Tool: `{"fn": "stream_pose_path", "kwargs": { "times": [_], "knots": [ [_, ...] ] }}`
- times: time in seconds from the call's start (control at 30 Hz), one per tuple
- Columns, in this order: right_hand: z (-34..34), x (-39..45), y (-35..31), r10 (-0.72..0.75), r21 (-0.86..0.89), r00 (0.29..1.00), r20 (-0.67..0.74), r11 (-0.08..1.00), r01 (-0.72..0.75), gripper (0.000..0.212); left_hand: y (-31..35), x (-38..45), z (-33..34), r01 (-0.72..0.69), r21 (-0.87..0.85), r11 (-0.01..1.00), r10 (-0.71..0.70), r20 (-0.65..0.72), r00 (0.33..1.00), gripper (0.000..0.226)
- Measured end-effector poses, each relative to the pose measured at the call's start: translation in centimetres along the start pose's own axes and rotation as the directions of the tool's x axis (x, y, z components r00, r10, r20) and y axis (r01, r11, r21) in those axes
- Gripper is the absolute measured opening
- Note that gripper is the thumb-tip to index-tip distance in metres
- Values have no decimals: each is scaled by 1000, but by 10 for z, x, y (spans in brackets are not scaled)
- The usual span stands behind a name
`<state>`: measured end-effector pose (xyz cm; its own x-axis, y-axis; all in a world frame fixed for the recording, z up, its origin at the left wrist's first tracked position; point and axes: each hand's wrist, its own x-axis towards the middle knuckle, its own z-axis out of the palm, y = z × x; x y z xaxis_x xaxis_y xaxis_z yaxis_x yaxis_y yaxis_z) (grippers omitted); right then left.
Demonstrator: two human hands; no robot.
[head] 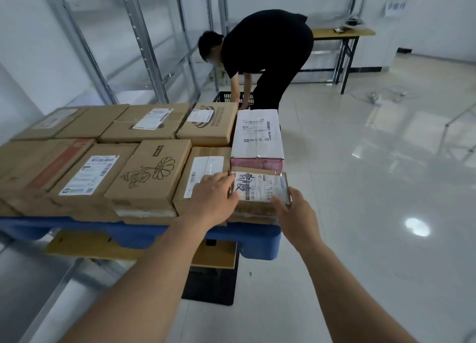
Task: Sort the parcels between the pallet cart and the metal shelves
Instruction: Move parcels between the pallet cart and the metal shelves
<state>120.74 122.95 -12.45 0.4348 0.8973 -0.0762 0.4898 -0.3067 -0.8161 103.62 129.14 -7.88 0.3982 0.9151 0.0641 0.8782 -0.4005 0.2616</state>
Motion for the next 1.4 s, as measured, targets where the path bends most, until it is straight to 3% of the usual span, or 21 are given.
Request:
{"fn": "stream_pose_path", "kwargs": {
  "times": [0.27,0.47,0.67,0.8,0.97,1.2,1.3,1.4],
  "knots": [
    [3,14,-4,26,-105,998,63,994,-19,46,-9,7,3,-48,149,988,42,42,998,46],
    [-13,47,-18,33,-121,999,7,992,-32,61,-3,31,-10,26,3,1000,-27,25,999,49],
    [-12,81,-37,-34,-69,998,54,997,37,30,-2,69,-7,5,34,999,-10,152,988,65],
    [-7,90,-40,-72,-43,992,105,996,77,28,-7,84,3,-24,108,994,2,201,980,67],
    [-8,88,-40,-75,-29,992,99,997,79,27,-9,83,1,-52,35,998,46,146,988,49],
    [-9,79,-43,-72,-99,989,130,991,85,23,-10,71,-7,-45,-2,999,45,139,989,49],
    [-13,75,-52,-120,-183,989,90,974,135,30,-11,62,-13,-54,-43,998,55,35,998,47],
    [-11,64,-66,-226,-282,972,62,930,234,50,-16,49,-23,-31,-22,999,31,-35,999,55]
  ]
}}
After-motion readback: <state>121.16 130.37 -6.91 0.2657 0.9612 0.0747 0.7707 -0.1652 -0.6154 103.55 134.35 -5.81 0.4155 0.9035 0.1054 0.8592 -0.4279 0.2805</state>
